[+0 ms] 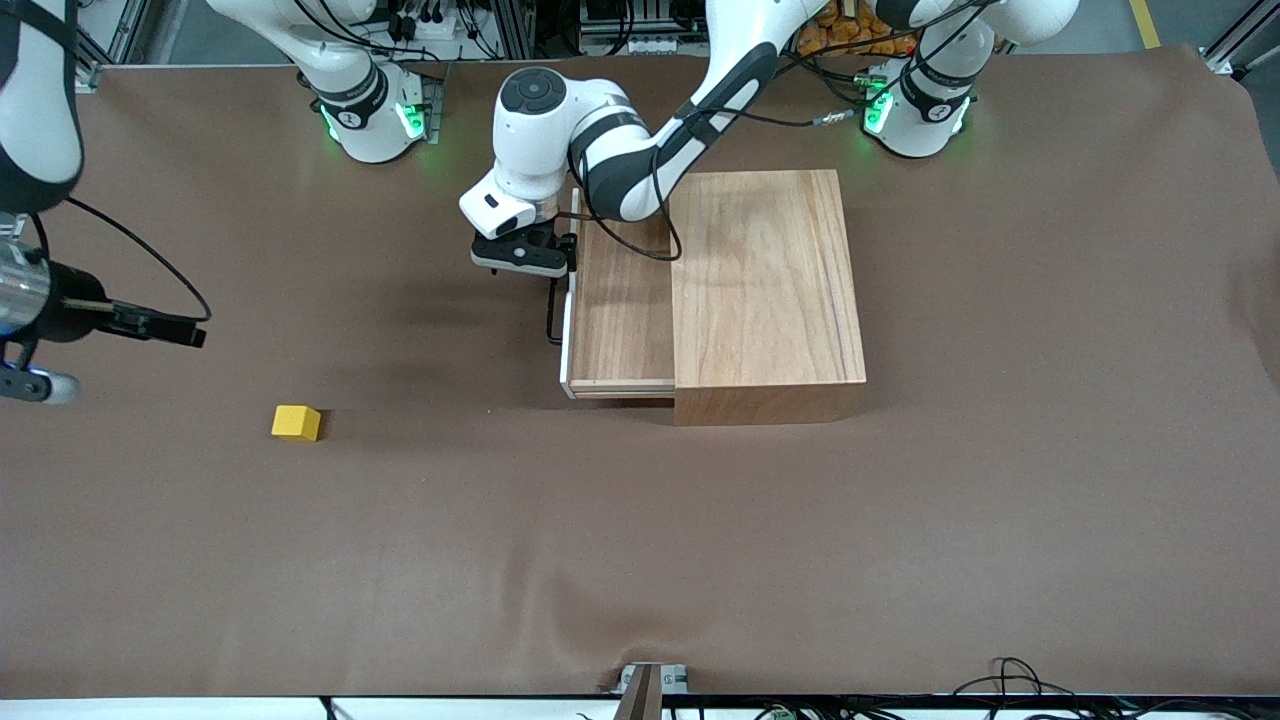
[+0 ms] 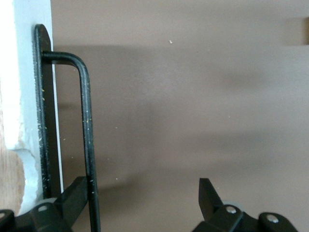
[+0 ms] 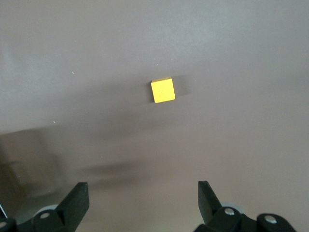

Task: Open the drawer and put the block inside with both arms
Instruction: 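Reach the right gripper to the yellow cube while the left gripper withdraws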

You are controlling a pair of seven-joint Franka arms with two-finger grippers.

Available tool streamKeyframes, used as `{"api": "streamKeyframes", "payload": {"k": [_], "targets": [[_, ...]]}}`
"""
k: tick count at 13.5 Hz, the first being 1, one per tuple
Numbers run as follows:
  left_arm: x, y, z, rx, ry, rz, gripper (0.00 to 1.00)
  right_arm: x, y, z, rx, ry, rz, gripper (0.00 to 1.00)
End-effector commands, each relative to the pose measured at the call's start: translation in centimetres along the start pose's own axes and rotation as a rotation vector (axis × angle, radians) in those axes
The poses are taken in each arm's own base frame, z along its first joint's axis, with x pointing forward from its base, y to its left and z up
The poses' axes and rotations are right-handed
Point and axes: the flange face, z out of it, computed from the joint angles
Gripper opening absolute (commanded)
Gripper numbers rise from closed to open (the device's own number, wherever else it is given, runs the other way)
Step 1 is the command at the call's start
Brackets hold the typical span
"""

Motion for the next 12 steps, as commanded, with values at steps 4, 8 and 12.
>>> {"api": "streamKeyframes", "payload": {"k": [4,8,12], "targets": [[-1.0,2.3,-2.5,-0.078,-0.008,-0.013,1.00,5.0,0.6,6.0,0.010,0.014,-0.042,1.00],[1.6,1.1,-6.8,-0.056,0.005,-0.040,1.00,6.9,-1.2,14.1,-0.003,0.047,-0.070,1.00],[7.2,-4.0,-13.3,0.038,-0.007,-0.017,1.00,6.9,-0.7,19.7,-0.007,0.045,-0.065,1.00]]}}
